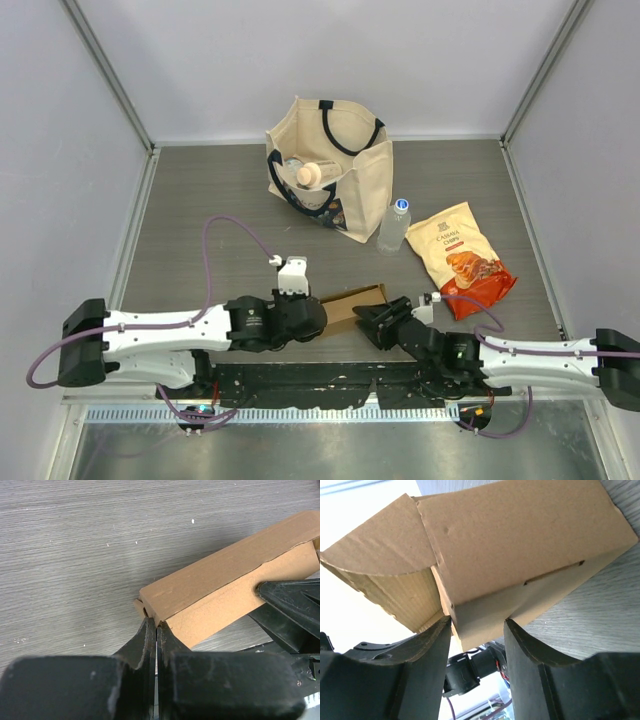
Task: Fold the paper box
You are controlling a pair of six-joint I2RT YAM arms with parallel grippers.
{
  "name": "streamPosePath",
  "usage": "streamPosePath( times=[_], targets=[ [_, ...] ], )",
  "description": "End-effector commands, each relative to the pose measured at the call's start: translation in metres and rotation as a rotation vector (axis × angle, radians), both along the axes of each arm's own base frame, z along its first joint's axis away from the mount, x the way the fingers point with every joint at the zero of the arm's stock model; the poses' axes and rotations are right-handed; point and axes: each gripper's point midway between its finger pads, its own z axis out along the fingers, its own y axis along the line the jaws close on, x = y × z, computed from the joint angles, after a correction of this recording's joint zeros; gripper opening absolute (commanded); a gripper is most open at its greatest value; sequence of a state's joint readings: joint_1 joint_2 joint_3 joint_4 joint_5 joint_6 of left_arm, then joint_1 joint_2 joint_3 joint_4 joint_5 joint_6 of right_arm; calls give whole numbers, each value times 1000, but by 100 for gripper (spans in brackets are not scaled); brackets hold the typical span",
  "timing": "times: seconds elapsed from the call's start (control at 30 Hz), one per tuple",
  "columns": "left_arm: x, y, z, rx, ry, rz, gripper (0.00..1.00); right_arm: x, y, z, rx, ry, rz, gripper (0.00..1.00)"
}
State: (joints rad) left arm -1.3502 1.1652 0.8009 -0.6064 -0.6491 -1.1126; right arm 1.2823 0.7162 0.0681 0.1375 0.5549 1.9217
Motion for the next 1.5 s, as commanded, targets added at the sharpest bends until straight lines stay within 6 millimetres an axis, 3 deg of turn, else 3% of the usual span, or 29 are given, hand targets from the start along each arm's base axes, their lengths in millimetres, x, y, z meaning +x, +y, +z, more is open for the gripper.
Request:
streamPosePath(
  times=[0.0,0.27,0.47,0.6,0.7,0.83,0.9,0.93,0.97,1.03,1.1,1.17,1.23,1.33,1.47],
  targets=[
    [0,-11,8,-28,-15,36,2,19,-7,13,64,-45,-123,51],
    [-17,-17,-9,-2,-14,31,2,23,-8,18,76,-63,-147,51],
    [-18,-18,8,-36,-43,-35,38,18,-13,5,-24,-74,-106,52],
    [-22,-22,36,-132,-69,-107,61,16,-16,0,-73,-92,-88,52],
    [-29,-31,75,-240,-117,-223,68,16,-14,5,-103,-122,-67,52],
    [-3,7,114,-271,-227,-149,62,15,-15,2,-133,-132,-53,52],
    [13,16,116,-290,-211,-119,52,15,-15,1,-133,-135,-48,52],
    [37,26,116,-313,-217,-46,50,15,-16,0,-135,-134,-48,52],
    [34,16,114,-351,-168,-115,49,14,-16,-1,-138,-134,-47,52],
    [62,13,104,-370,-132,-81,42,15,-16,1,-138,-140,-46,52],
    [69,-7,85,-337,-63,-151,35,15,-15,3,-138,-146,-43,52],
    [74,-27,87,-349,-59,-199,32,15,-16,5,-141,-151,-46,52],
    [77,-46,76,-356,-32,-250,30,16,-15,7,-141,-153,-48,52],
    [80,-57,64,-357,-9,-255,28,16,-15,8,-137,-152,-51,52],
    [70,-69,58,-397,-5,-280,27,17,-13,9,-128,-151,-52,52]
  ],
)
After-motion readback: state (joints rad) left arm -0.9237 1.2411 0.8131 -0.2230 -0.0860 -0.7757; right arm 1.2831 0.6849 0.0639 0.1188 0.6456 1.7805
